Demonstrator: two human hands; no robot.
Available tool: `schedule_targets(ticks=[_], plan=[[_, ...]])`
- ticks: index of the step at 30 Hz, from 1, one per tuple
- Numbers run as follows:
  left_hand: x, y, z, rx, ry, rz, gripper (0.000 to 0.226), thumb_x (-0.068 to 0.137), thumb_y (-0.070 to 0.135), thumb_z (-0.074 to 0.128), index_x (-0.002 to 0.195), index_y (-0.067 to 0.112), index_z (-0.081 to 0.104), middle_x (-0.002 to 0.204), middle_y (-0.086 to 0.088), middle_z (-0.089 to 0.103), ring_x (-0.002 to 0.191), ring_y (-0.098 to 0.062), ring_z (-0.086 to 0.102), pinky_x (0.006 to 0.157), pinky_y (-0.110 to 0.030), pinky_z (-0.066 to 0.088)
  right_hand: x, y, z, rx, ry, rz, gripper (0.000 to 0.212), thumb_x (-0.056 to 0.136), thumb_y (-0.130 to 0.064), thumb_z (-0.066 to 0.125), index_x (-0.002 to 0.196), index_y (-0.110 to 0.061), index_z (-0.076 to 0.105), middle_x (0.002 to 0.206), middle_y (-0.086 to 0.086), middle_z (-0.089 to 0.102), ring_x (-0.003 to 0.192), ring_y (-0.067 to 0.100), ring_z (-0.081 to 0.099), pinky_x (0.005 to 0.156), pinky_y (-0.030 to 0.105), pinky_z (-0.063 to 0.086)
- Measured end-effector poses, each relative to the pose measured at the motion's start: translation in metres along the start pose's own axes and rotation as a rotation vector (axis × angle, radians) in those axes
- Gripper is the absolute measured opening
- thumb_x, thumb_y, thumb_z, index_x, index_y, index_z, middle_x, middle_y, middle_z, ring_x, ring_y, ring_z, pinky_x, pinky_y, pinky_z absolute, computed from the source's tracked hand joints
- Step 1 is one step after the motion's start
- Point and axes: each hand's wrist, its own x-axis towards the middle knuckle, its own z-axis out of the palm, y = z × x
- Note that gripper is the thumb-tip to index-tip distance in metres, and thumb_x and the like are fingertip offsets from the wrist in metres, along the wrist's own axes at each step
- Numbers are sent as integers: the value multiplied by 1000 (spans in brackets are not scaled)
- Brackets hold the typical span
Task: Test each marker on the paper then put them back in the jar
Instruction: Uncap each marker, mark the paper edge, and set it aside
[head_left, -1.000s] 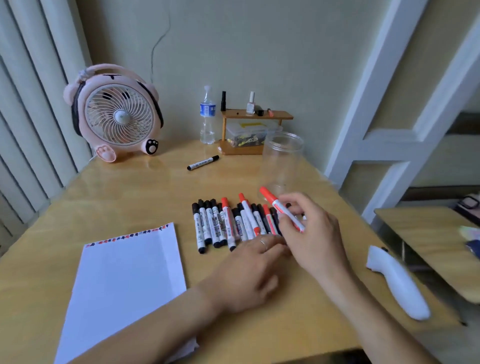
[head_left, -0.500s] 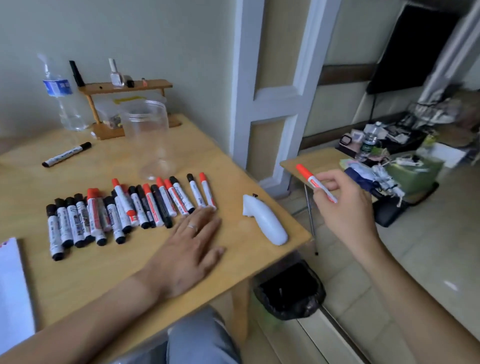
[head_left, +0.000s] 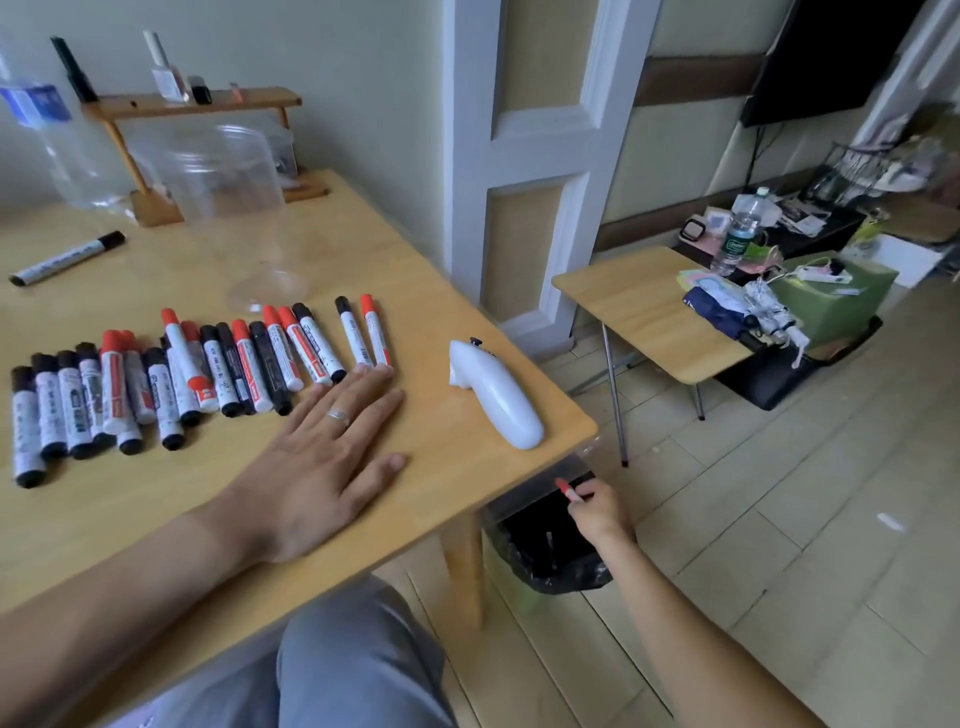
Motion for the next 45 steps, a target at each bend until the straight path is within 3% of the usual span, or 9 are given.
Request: schedule_targets(ticks=[3, 8, 11, 15, 21, 27, 36, 41, 45], plan=[[0, 0, 0, 5, 4, 6, 80, 97, 71, 4, 164, 27, 14, 170, 15, -5, 155, -3, -16, 129, -41, 0, -3, 5, 8, -81, -4, 13, 12, 97, -18, 64, 109, -17, 67, 107, 8, 71, 85, 27, 62, 52, 26, 37], [1, 0, 0, 3, 4, 10, 80, 98, 71, 4, 164, 27, 15, 171, 15, -4, 155, -3, -15, 129, -42, 1, 11, 14, 11, 111, -66, 50, 30, 95, -15, 69, 125, -14, 62, 108, 7, 70, 83, 27, 73, 72, 44, 64], [1, 0, -1, 4, 0, 11, 81, 97, 72, 3, 163, 27, 15, 171, 15, -4, 155, -3, -15, 129, -43, 3, 7, 14, 2, 220, -152, 76, 47, 97, -23, 71, 140, -14, 54, 110, 8, 67, 94, 29, 73, 78, 40, 65], [0, 1, -2, 4, 0, 8, 81, 97, 72, 3, 164, 27, 14, 171, 13, -5, 154, -3, -17, 129, -42, 1, -2, -1, -23, 230, -90, 29, 34, 102, -27, 62, 132, -12, 59, 94, 0, 69, 82, 24, 76, 79, 42, 64], [-3, 0, -3, -82, 57, 16, 80, 99, 71, 12, 162, 24, 25, 171, 10, 1, 155, -4, -16, 129, -42, 5, -30, -104, -113, 228, 103, -308, 19, 99, -11, 62, 115, -19, 68, 117, 4, 71, 84, 13, 72, 82, 33, 55], [-22, -11, -29, -175, 168, -13, 69, 101, 65, 18, 158, 29, 30, 169, 13, 9, 155, -1, -7, 128, -32, 5, -144, -248, -176, 268, 258, -719, 18, 96, -14, 56, 97, -25, 70, 93, -5, 74, 65, 9, 73, 72, 28, 52], [-119, -124, -77, -77, 364, -286, 55, 98, 58, 30, 139, 30, 54, 158, 5, 38, 151, -19, 29, 114, -43, 30, -294, -371, 4, 251, -112, -1112, 17, 94, -11, 58, 88, -20, 71, 70, -15, 66, 72, 14, 72, 66, 26, 52], [-183, -203, -83, -43, 358, -546, 66, 92, 62, 23, 137, 29, 58, 159, 5, 41, 154, -15, 26, 113, -43, 28, -336, -414, 106, 181, -300, -1189, 19, 92, -12, 57, 85, -24, 70, 76, -11, 68, 70, 22, 72, 75, 37, 57], [-219, -262, -88, -60, 326, -732, 77, 83, 64, 13, 141, 36, 57, 163, 8, 37, 155, -10, 20, 121, -41, 24, -344, -452, 155, 139, -348, -1176, 21, 95, -12, 55, 86, -27, 67, 79, -14, 64, 76, 21, 70, 67, 29, 53]])
